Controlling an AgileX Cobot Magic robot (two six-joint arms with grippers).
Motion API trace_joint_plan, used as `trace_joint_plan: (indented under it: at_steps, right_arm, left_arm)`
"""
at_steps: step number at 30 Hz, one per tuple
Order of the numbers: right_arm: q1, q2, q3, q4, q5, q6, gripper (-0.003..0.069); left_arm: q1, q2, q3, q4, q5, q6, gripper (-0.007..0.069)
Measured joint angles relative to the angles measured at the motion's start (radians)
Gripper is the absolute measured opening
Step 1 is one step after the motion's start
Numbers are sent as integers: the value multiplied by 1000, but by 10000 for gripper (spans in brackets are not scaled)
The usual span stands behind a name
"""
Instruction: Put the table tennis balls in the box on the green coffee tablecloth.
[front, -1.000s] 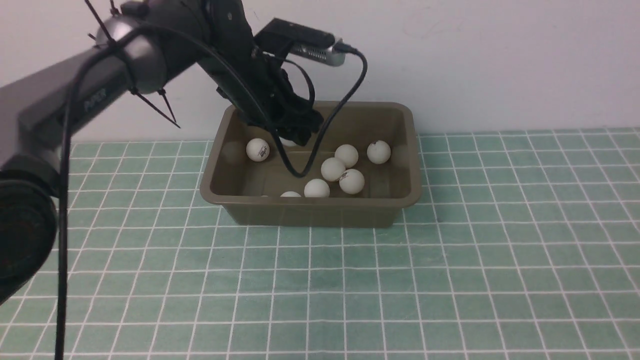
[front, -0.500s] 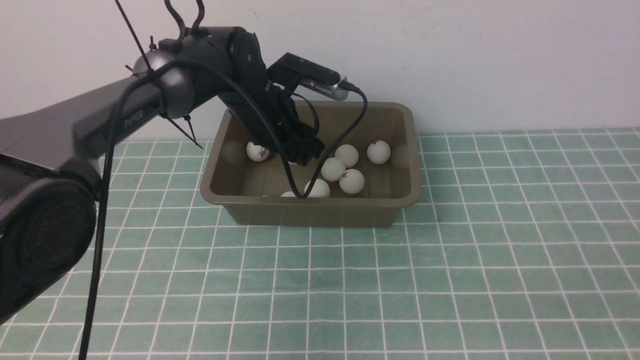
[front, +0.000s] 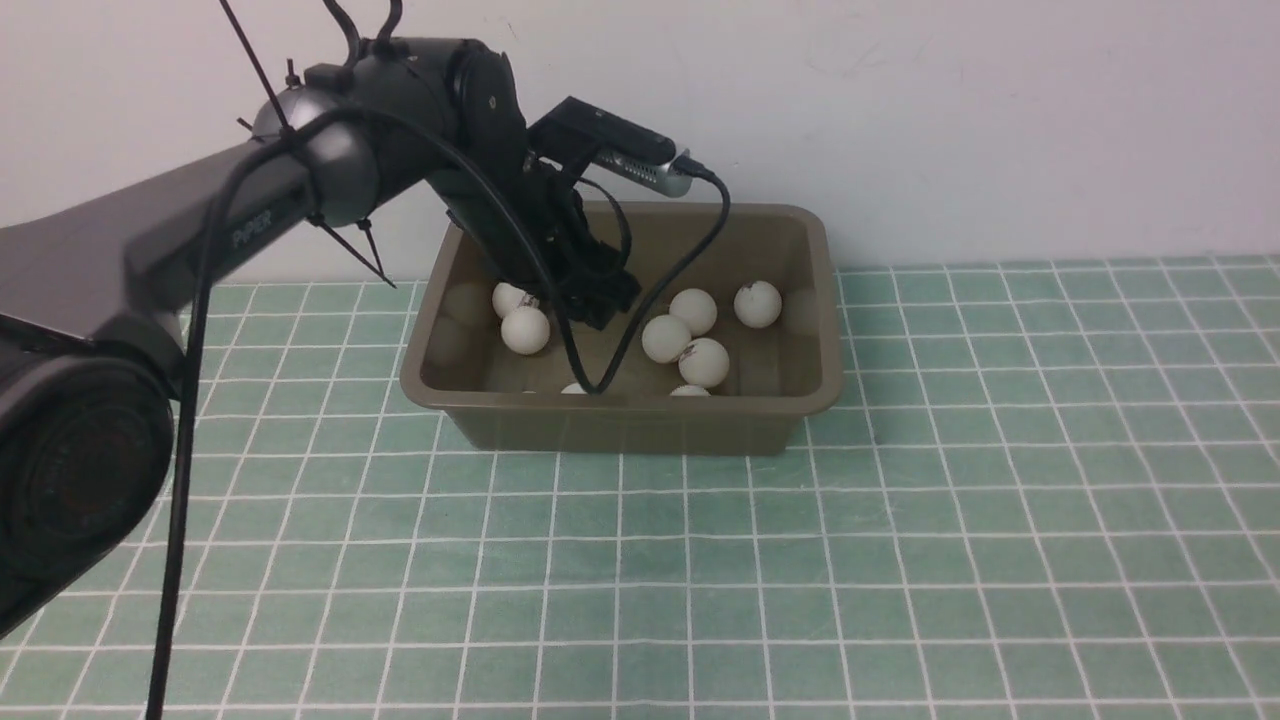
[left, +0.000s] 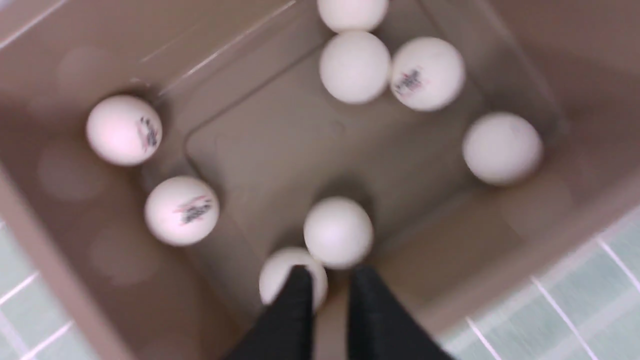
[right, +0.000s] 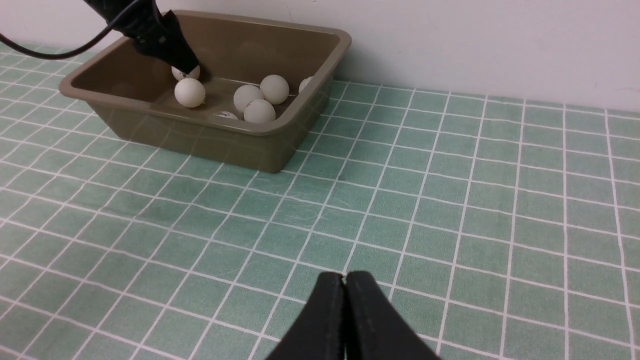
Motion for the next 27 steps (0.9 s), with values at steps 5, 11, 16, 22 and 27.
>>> trace_joint_plan:
  at_steps: [5,11,16,22,27]
  right_arm:
    - [0,0,0,-7,0,0,-16]
    - [0,0,0,-9,1,0,-16]
    - [0,0,0,-10,1,0,-16]
    - [0,0,0,-10,1,0,-16]
    - [0,0,0,-10,1,0,-16]
  left_arm:
    - [0,-137,0,-21,88,6,-4]
    - [0,-297,0,-123,105,70,-4]
    - [0,-433,3,-222,103,129,-4]
    - [0,-552,99,-238,39,136,-4]
    - [0,-680,308,-244,-80,125,-4]
